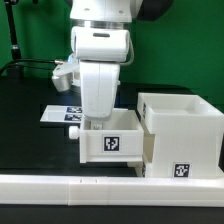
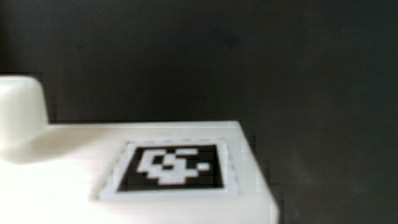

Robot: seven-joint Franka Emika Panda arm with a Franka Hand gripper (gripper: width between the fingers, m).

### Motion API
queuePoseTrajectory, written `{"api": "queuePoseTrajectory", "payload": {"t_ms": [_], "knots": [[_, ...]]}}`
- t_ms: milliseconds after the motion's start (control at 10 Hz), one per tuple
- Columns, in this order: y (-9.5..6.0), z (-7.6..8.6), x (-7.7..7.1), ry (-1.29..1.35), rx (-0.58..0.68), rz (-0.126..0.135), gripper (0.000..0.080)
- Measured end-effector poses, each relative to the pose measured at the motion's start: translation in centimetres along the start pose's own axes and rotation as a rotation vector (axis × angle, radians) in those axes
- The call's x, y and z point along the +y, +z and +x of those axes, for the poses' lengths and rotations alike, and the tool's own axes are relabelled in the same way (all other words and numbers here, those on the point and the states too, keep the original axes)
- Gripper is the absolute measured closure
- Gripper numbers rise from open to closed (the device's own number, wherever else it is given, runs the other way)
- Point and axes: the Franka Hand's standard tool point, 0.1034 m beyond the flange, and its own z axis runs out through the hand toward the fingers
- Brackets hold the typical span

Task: Assemble drawer

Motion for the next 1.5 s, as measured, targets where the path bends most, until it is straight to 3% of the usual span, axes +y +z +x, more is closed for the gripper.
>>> {"api": "queuePoseTrajectory", "payload": {"t_ms": [500,1500], "knots": [[0.4,0.4,-0.6,-0.019,0.000,0.002,0.0755],[0.2,1.2,-0.3,-0.036,-0.012,0.013,0.0755]]}}
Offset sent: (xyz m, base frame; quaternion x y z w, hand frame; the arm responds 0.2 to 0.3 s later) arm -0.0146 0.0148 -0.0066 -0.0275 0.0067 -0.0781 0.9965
